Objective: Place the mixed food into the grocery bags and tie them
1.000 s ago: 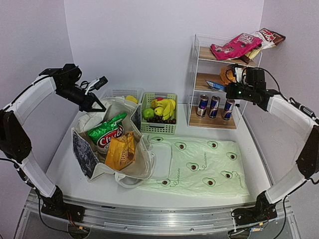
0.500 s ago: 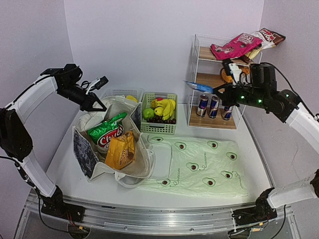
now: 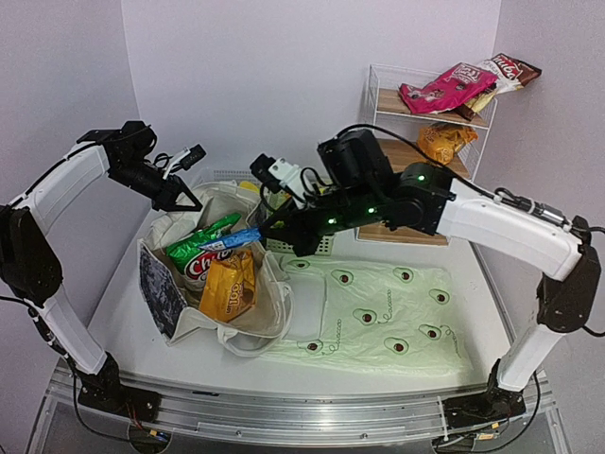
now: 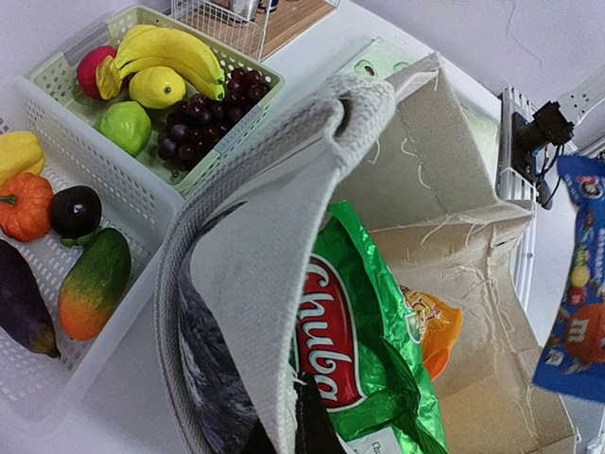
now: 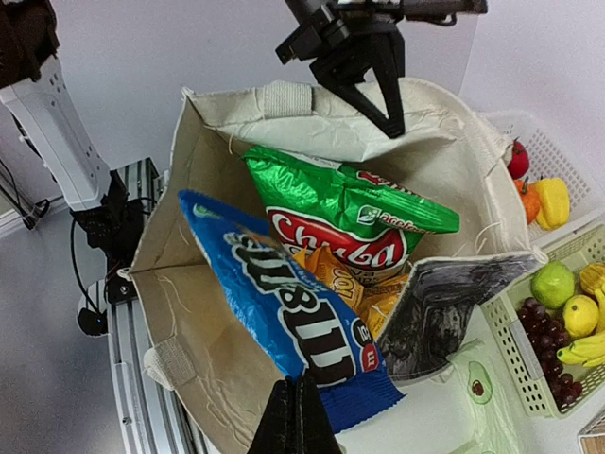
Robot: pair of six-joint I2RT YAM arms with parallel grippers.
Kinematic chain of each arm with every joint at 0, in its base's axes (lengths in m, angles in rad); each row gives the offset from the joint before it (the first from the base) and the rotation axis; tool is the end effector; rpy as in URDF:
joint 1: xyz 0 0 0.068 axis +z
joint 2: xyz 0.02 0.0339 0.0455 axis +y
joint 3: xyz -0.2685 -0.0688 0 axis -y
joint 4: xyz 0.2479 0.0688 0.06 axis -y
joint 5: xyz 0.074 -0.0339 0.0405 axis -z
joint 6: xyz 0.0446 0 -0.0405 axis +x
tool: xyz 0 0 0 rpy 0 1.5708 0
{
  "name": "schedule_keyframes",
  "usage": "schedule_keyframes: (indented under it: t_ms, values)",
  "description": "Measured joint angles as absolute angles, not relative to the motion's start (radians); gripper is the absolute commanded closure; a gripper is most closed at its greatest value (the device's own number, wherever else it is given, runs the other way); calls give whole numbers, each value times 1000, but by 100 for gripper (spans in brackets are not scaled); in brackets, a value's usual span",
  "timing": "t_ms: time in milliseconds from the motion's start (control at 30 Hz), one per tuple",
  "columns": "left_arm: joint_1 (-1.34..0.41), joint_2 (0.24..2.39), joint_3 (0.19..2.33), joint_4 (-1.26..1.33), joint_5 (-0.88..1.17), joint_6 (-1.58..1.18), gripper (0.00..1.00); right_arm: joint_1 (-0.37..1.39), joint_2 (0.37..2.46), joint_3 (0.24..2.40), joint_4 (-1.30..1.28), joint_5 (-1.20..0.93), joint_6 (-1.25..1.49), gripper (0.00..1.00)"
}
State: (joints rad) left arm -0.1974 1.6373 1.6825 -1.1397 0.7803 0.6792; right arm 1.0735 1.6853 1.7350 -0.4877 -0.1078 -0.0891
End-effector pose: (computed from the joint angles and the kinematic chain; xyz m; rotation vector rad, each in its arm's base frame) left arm 0.3187 -0.0957 0.3586 1.2281 2.0591 -0.8146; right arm 0.1878 0.3560 0.4023 -1.2034 1.7014 0.7249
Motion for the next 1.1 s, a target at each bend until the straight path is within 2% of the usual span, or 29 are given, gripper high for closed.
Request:
schedule_keyframes:
  t_ms: [433, 467, 600, 700, 767, 867, 1000, 1100]
  values:
    - [-197, 1636, 1681, -1131, 773, 669, 100, 1175, 1996, 2013, -554, -58, -104, 100]
    - [-197, 1636, 1681, -1132, 774, 664, 100, 1180, 2010, 2024, -558, -60, -104, 94]
    - [-197, 1636, 1681, -1131, 774, 654, 100, 1190, 2075, 2073, -580, -51, -101, 52]
    - [-197, 1636, 1681, -1131, 774, 653, 100, 1188, 2098, 2098, -594, -31, -100, 32]
    - [-197, 1636, 1681, -1131, 774, 653, 100, 1182, 2100, 2113, -603, -22, -101, 27]
    - [-197, 1636, 1681, -1131, 773, 653, 100, 1167, 2093, 2131, -600, -19, -85, 24]
    - [-197, 1636, 1681, -1131, 772, 653, 100, 1113, 2016, 2085, -595, -19, -29, 24]
    - [-197, 1636, 1680, -1126, 768, 653, 100, 1014, 1855, 1941, -580, 2, 36, 27]
